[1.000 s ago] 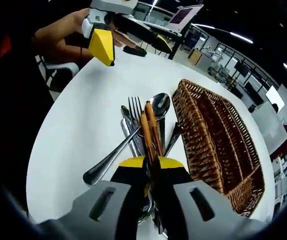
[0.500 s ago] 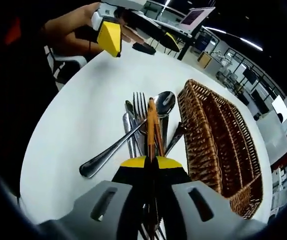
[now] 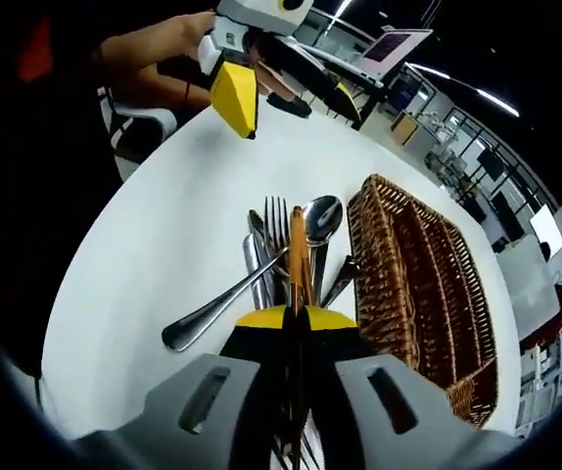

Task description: Arrange the knives, forks, and spoons in their matching storage slots by inserting each utensil handle-first until every utensil is classified and aligned in the correct compartment

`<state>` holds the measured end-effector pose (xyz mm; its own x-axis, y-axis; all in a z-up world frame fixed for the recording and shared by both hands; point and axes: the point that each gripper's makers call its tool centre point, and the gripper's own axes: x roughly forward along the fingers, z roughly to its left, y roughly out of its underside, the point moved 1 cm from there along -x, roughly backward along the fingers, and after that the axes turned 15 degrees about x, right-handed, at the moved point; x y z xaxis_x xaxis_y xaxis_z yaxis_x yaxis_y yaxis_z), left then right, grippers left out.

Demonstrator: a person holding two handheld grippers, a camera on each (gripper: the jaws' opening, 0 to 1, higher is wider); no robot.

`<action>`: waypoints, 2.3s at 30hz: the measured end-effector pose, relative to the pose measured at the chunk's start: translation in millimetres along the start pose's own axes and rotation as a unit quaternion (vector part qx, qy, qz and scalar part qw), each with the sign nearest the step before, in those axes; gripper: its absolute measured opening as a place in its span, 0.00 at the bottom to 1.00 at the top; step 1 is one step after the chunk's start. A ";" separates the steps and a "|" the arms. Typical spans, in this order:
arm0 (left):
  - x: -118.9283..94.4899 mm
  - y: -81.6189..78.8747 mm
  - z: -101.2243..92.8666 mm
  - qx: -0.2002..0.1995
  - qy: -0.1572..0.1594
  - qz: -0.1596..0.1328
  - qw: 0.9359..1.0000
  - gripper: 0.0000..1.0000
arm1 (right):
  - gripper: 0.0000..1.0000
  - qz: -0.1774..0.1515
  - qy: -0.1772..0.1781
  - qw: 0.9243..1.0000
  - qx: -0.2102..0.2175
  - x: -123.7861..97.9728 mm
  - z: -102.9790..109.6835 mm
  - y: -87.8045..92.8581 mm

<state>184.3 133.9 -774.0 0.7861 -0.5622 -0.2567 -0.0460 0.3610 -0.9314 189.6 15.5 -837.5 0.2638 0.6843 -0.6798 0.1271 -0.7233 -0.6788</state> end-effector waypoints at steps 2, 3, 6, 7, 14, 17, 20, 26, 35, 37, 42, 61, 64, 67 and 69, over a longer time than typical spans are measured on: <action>0.0 -0.5 0.5 -0.001 0.000 -0.002 1.000 0.99 | 0.03 -0.001 0.001 1.000 0.001 -3.1 -0.6 -3.0; 0.0 -0.5 0.7 -0.001 0.000 -0.003 1.000 0.99 | 0.03 -0.001 0.000 1.000 -0.001 -4.4 -0.1 -4.1; 0.4 -0.5 1.6 0.000 -0.001 -0.004 1.000 0.99 | 0.03 -0.005 0.001 1.000 -0.002 -9.3 -0.1 -8.9; 0.6 -0.8 2.0 -0.001 -0.001 -0.006 1.000 0.99 | 0.03 -0.006 0.002 1.000 -0.002 -9.9 -0.3 -9.7; 2.4 -2.0 3.8 0.000 0.000 -0.010 1.000 0.99 | 0.03 -0.015 0.010 1.000 0.022 -20.7 -7.6 -20.7; 3.4 -3.0 4.1 0.002 0.002 -0.011 1.000 0.99 | 0.03 -0.019 0.014 0.998 0.052 -25.1 -13.4 -24.2; 4.3 -3.9 4.4 0.003 0.004 -0.013 1.000 0.99 | 0.03 -0.019 0.018 0.998 0.057 -27.2 -17.4 -25.7; 5.7 -5.2 2.1 0.007 0.010 -0.014 1.000 0.99 | 0.03 -0.024 0.031 0.994 0.099 -29.8 -29.3 -29.0; 7.2 -6.7 2.2 0.008 0.012 -0.017 1.000 0.99 | 0.03 -0.064 0.070 0.961 0.261 -37.9 -60.5 -33.2; 7.4 -6.6 2.2 0.007 0.012 -0.017 1.000 0.99 | 0.03 -0.068 0.075 0.954 0.282 -38.7 -67.2 -32.4; 7.8 -7.3 1.8 0.008 0.014 -0.018 1.000 0.99 | 0.03 -0.081 0.088 0.929 0.351 -39.5 -85.2 -32.0; 7.9 -11.2 -4.7 0.017 0.024 -0.019 0.999 0.99 | 0.03 -0.099 0.175 0.834 0.514 -45.5 -163.9 -5.8; 7.5 -9.9 -8.1 0.020 0.028 -0.014 0.999 0.99 | 0.03 -0.105 0.188 0.810 0.546 -44.1 -179.5 4.8; 6.7 -9.6 -10.3 0.023 0.032 -0.012 0.999 0.99 | 0.03 -0.106 0.197 0.797 0.560 -41.7 -190.6 13.5; 6.1 -9.6 -11.2 0.024 0.034 -0.011 0.999 0.99 | 0.03 -0.107 0.201 0.791 0.567 -40.4 -195.5 17.4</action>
<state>182.6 118.6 -769.5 0.7430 -0.6193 -0.2538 0.0020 0.3813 -0.9244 368.0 -42.8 -767.5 0.6643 0.5301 -0.5269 -0.6703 0.1106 -0.7338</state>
